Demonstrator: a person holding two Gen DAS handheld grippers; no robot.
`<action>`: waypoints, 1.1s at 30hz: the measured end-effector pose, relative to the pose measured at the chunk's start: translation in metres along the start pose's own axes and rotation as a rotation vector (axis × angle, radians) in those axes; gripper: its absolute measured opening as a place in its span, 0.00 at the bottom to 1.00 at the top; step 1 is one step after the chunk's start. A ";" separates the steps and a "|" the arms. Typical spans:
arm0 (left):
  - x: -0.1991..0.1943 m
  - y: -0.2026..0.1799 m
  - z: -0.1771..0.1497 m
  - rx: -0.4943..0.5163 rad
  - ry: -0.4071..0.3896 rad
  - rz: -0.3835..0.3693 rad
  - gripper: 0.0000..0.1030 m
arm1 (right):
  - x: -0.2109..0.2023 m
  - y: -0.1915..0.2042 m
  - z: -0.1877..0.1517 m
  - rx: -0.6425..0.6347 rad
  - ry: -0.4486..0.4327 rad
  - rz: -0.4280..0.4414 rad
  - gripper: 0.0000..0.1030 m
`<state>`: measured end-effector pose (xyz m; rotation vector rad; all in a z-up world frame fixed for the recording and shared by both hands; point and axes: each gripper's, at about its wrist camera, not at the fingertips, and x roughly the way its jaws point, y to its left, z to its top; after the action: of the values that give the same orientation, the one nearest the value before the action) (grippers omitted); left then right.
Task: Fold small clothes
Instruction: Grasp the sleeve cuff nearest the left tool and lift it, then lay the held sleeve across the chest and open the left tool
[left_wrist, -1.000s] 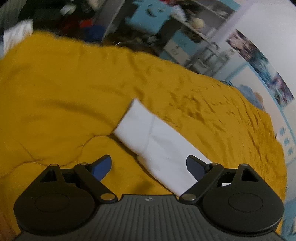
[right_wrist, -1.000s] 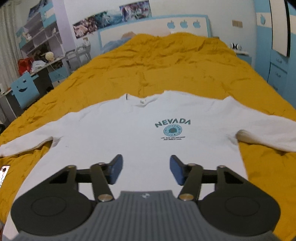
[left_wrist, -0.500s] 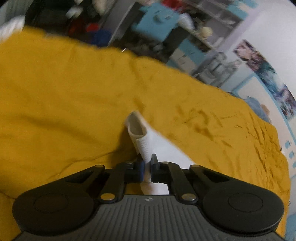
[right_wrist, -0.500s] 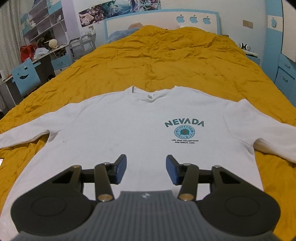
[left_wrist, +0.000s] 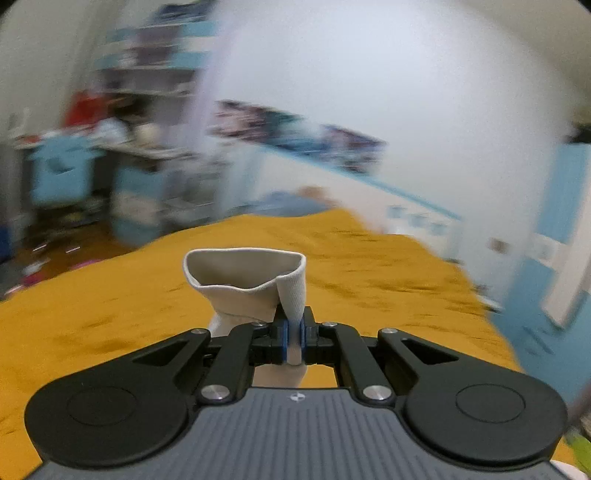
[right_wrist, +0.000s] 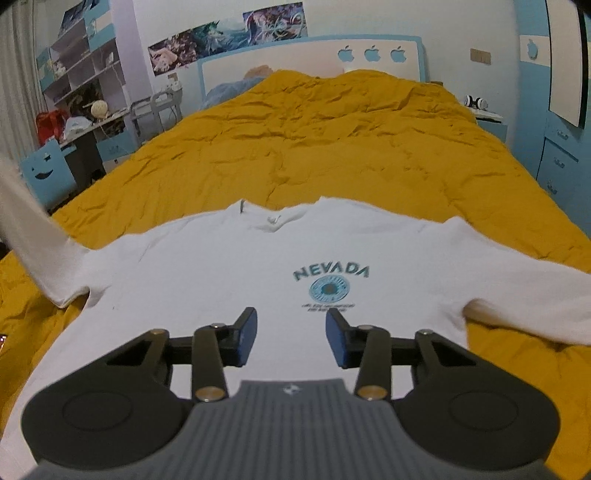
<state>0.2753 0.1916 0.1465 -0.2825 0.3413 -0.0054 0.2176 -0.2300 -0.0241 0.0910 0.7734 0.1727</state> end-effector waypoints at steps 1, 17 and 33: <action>0.001 -0.025 0.001 0.023 -0.004 -0.045 0.05 | -0.002 -0.004 0.002 0.004 -0.003 -0.001 0.37; 0.122 -0.192 -0.213 0.100 0.530 -0.412 0.06 | 0.014 -0.078 -0.008 0.148 0.022 -0.071 0.36; 0.148 -0.168 -0.232 0.078 0.682 -0.548 0.63 | 0.046 -0.078 -0.003 0.188 0.055 -0.039 0.36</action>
<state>0.3447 -0.0404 -0.0658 -0.2842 0.9291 -0.6652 0.2579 -0.2983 -0.0692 0.2504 0.8449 0.0655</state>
